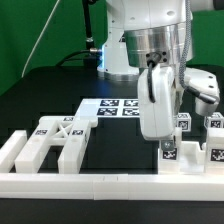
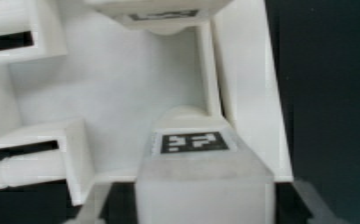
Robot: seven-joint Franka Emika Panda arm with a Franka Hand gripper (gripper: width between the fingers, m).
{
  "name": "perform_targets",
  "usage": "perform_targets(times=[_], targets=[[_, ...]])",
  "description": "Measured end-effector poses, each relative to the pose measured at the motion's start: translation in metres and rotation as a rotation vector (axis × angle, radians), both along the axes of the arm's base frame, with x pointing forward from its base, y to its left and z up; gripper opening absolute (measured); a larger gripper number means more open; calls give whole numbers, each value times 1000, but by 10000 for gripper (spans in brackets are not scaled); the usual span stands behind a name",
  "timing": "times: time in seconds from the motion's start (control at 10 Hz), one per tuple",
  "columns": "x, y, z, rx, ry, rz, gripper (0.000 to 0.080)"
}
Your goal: Assemble chair
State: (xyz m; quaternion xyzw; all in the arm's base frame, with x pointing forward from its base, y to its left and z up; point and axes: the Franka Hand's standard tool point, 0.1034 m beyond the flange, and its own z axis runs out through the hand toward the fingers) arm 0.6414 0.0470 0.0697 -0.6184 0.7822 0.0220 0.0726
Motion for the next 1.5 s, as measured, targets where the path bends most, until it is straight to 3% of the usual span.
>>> perform_targets(times=[0.1, 0.3, 0.4, 0.6, 0.7, 0.8, 1.2, 1.5], targets=[[0, 0, -1, -1, 1, 3, 366], [0, 1, -1, 0, 0, 5, 619], [2, 4, 5, 2, -8, 16, 619], [13, 0, 43, 12, -66, 51, 648], [14, -2, 52, 20, -69, 49, 648], [13, -1, 46, 16, -65, 51, 649], [13, 0, 44, 15, -61, 52, 649], [8, 8, 50, 6, -74, 184, 649]])
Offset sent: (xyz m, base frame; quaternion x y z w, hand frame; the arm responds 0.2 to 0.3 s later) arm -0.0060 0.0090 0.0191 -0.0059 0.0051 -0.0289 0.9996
